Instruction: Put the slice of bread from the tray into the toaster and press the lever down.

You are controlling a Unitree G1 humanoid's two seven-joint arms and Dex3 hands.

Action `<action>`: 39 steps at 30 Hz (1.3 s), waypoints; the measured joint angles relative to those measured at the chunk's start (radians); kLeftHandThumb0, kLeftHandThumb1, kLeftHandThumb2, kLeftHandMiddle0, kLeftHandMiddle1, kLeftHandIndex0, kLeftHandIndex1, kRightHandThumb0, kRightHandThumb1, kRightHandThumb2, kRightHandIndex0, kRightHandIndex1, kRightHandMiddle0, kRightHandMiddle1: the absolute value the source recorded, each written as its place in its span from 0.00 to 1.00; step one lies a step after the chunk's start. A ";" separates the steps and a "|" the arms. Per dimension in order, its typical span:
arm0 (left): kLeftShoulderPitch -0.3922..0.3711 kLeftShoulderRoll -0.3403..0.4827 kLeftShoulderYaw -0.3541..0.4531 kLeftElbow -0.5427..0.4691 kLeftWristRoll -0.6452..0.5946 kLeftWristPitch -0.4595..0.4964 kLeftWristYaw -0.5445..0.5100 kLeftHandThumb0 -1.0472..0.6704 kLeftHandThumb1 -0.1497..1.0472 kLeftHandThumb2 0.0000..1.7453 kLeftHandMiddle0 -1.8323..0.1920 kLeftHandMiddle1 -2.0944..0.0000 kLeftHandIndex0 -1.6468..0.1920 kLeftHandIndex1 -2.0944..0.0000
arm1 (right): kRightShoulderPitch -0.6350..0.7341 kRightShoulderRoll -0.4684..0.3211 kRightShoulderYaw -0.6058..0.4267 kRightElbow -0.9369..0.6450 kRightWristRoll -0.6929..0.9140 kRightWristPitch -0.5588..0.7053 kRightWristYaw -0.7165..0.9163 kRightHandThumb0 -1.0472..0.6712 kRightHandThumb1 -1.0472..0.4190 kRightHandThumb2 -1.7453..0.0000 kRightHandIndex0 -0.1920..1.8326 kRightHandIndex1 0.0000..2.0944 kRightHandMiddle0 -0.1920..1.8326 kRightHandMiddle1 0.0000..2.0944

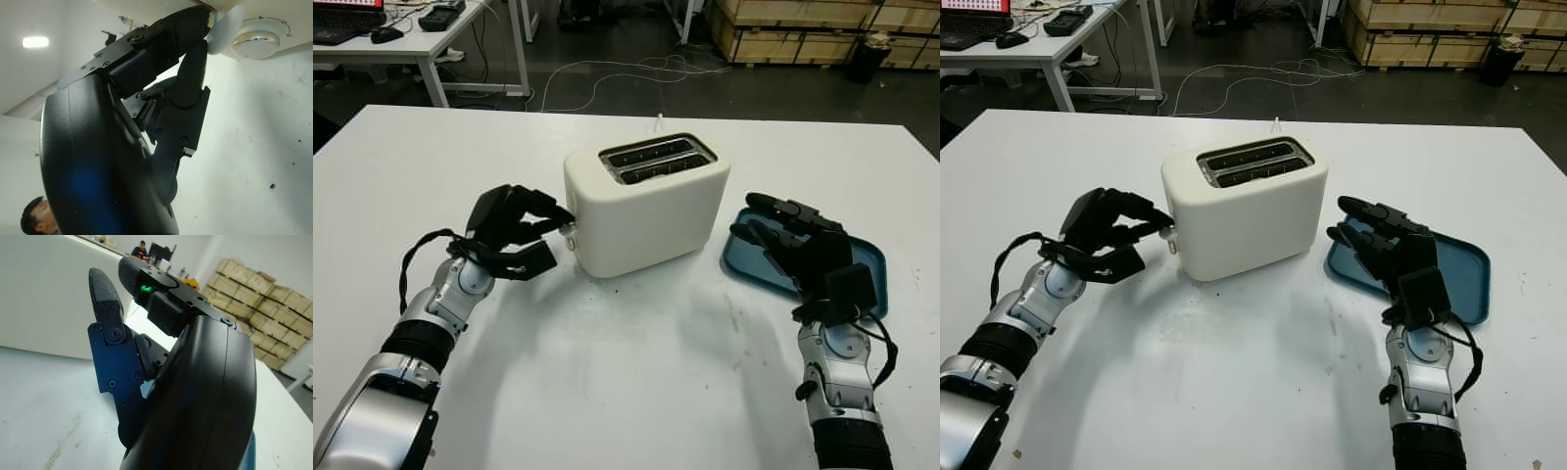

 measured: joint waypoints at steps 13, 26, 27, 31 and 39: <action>0.084 0.040 0.000 -0.263 -0.005 0.073 -0.059 0.47 0.89 0.06 0.51 0.39 0.29 0.96 | 0.000 0.000 -0.001 -0.001 0.004 0.000 0.008 0.32 0.10 1.00 0.68 0.00 0.60 0.00; 0.129 0.071 0.022 -0.375 0.009 0.109 -0.092 0.47 0.89 0.04 0.48 0.40 0.27 0.96 | -0.008 0.001 0.009 0.022 0.003 0.000 0.030 0.31 0.09 0.99 0.65 0.00 0.59 0.00; 0.139 0.074 0.028 -0.393 0.009 0.115 -0.095 0.47 0.89 0.04 0.49 0.40 0.27 0.96 | -0.009 0.002 0.009 0.022 0.006 0.000 0.035 0.31 0.09 0.99 0.65 0.00 0.59 0.00; 0.182 0.080 0.055 -0.466 0.009 0.144 -0.114 0.47 0.89 0.04 0.49 0.39 0.26 0.95 | -0.010 0.009 0.009 0.022 0.033 0.000 0.045 0.31 0.09 0.99 0.65 0.00 0.59 0.00; 0.330 0.072 0.178 -0.688 -0.078 0.197 -0.177 0.45 0.89 0.06 0.52 0.36 0.28 0.96 | -0.039 0.021 0.011 0.027 0.041 0.001 0.047 0.30 0.10 1.00 0.64 0.00 0.58 0.00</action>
